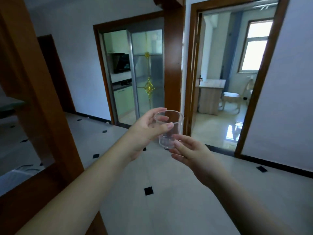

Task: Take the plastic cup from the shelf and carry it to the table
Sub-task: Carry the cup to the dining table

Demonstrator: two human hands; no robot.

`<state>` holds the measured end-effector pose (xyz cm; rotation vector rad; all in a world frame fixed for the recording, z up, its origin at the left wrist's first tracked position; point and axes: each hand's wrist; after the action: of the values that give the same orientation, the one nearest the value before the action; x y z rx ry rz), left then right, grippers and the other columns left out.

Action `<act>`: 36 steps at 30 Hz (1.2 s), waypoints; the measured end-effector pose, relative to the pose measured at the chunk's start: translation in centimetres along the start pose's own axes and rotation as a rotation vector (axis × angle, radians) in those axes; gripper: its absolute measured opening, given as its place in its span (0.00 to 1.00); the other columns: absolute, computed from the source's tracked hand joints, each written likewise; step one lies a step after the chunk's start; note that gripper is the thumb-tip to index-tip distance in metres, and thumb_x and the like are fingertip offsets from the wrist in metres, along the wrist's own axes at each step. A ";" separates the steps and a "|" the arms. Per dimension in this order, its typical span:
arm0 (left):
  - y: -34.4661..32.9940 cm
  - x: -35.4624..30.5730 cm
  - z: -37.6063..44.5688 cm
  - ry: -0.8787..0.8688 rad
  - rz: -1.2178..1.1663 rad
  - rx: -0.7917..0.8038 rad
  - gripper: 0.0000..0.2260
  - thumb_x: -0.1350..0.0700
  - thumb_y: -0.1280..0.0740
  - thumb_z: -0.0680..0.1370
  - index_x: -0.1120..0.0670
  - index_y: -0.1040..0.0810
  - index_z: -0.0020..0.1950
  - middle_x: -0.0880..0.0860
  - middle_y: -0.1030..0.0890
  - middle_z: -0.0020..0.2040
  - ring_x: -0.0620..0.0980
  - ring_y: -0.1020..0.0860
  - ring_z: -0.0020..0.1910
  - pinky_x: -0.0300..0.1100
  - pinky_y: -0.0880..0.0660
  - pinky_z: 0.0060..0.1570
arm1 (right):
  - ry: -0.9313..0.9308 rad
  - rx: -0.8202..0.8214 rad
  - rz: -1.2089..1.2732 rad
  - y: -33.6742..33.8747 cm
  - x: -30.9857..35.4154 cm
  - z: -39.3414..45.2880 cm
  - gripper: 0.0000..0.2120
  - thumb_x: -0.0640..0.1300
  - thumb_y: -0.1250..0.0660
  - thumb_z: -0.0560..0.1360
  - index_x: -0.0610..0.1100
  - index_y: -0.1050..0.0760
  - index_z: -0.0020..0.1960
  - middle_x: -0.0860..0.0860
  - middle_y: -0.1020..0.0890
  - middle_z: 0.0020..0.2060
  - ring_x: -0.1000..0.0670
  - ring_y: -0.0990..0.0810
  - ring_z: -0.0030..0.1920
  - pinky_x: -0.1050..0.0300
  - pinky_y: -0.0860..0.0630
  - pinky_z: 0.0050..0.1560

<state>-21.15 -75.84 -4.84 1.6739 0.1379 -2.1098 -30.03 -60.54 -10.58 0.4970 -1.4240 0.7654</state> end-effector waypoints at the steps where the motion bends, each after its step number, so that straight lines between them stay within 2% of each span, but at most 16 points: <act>1: -0.7 0.3 0.1 -0.001 -0.010 0.028 0.32 0.42 0.25 0.65 0.44 0.28 0.67 0.47 0.21 0.61 0.46 0.22 0.60 0.53 0.26 0.63 | 0.000 -0.033 0.003 0.4 -0.2 -0.7 0.26 0.53 0.28 0.66 0.46 0.25 0.62 0.46 0.16 0.52 0.50 0.16 0.52 0.57 0.20 0.51; 6: -4.9 1.7 1.2 -0.002 -0.046 0.189 0.28 0.43 0.25 0.67 0.39 0.28 0.65 0.45 0.21 0.61 0.46 0.22 0.60 0.51 0.25 0.61 | 0.009 -0.196 -0.005 3.5 -0.8 -4.6 0.19 0.53 0.28 0.65 0.51 0.23 0.56 0.51 0.14 0.47 0.51 0.16 0.50 0.63 0.20 0.44; 9: -8.5 1.8 1.7 -0.013 -0.079 0.307 0.22 0.42 0.25 0.68 0.34 0.27 0.60 0.43 0.21 0.60 0.46 0.23 0.60 0.49 0.24 0.60 | 0.005 -0.294 -0.043 6.1 -0.6 -7.1 0.25 0.54 0.28 0.65 0.49 0.25 0.61 0.49 0.15 0.50 0.50 0.16 0.51 0.56 0.20 0.52; 11: -11.2 1.5 2.0 -0.031 -0.088 0.378 0.22 0.40 0.25 0.67 0.31 0.28 0.58 0.43 0.22 0.61 0.46 0.23 0.61 0.51 0.25 0.62 | -0.006 -0.369 -0.068 8.0 -0.3 -8.9 0.30 0.55 0.28 0.65 0.47 0.27 0.64 0.48 0.16 0.53 0.50 0.16 0.52 0.50 0.21 0.56; 13: -14.3 0.9 2.3 -0.050 -0.107 0.448 0.25 0.38 0.25 0.65 0.33 0.28 0.60 0.44 0.23 0.62 0.47 0.24 0.62 0.52 0.27 0.63 | 0.000 -0.449 -0.068 10.0 0.2 -10.8 0.30 0.55 0.28 0.65 0.46 0.27 0.64 0.48 0.16 0.53 0.50 0.16 0.51 0.52 0.20 0.54; 15: -17.8 0.1 2.4 -0.066 -0.109 0.507 0.30 0.37 0.25 0.64 0.36 0.30 0.64 0.44 0.24 0.61 0.47 0.24 0.61 0.47 0.26 0.60 | 0.017 -0.527 -0.052 12.1 0.7 -12.9 0.26 0.52 0.29 0.67 0.47 0.26 0.63 0.47 0.16 0.52 0.51 0.16 0.50 0.59 0.20 0.48; 18: -23.7 -1.0 2.4 -0.084 -0.125 0.592 0.31 0.41 0.25 0.68 0.40 0.31 0.68 0.45 0.24 0.61 0.46 0.23 0.58 0.42 0.24 0.55 | 0.038 -0.638 -0.024 15.8 1.5 -16.3 0.18 0.47 0.30 0.72 0.47 0.26 0.61 0.46 0.17 0.51 0.52 0.16 0.49 0.63 0.20 0.44; 23: -34.0 -2.7 1.8 -0.087 -0.175 0.747 0.27 0.46 0.25 0.70 0.41 0.30 0.66 0.47 0.24 0.61 0.46 0.22 0.57 0.40 0.23 0.51 | 0.070 -0.803 -0.015 22.9 2.4 -22.4 0.18 0.48 0.29 0.70 0.47 0.24 0.59 0.45 0.17 0.51 0.50 0.16 0.49 0.61 0.20 0.45; 27: -42.5 -4.5 0.8 -0.060 -0.211 0.856 0.28 0.48 0.25 0.70 0.44 0.31 0.68 0.49 0.24 0.61 0.48 0.23 0.59 0.43 0.23 0.56 | 0.082 -0.895 0.003 29.2 3.0 -27.7 0.15 0.45 0.31 0.73 0.47 0.25 0.59 0.45 0.17 0.51 0.50 0.16 0.49 0.61 0.20 0.46; 30: -48.6 -5.7 -0.1 -0.058 -0.245 0.916 0.25 0.53 0.26 0.73 0.46 0.31 0.68 0.49 0.24 0.59 0.39 0.20 0.50 0.33 0.23 0.45 | 0.095 -0.948 0.023 33.5 3.8 -31.4 0.15 0.43 0.31 0.74 0.45 0.25 0.60 0.44 0.17 0.52 0.50 0.16 0.48 0.61 0.20 0.47; 32: -52.5 -6.6 -0.7 -0.058 -0.265 0.945 0.22 0.56 0.27 0.74 0.46 0.29 0.66 0.50 0.24 0.59 0.37 0.19 0.48 0.31 0.23 0.42 | 0.104 -0.982 0.032 36.0 4.3 -33.9 0.13 0.42 0.31 0.74 0.45 0.25 0.59 0.43 0.18 0.52 0.49 0.16 0.48 0.61 0.20 0.47; 36: -59.1 -8.1 -1.9 -0.050 -0.289 1.017 0.22 0.55 0.25 0.72 0.43 0.28 0.62 0.53 0.23 0.61 0.45 0.20 0.55 0.41 0.22 0.52 | 0.126 -1.043 0.065 40.4 5.1 -38.3 0.12 0.40 0.32 0.75 0.45 0.25 0.58 0.42 0.18 0.51 0.49 0.16 0.47 0.62 0.20 0.45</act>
<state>-41.49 -19.87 -8.99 2.1990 -0.9059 -2.6481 -33.19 -4.92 -15.19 -0.3993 -1.5096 0.0292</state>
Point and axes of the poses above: each hand's wrist, its own z-axis towards the middle knuckle, its own y-axis out of the back of the hand, x = y × z
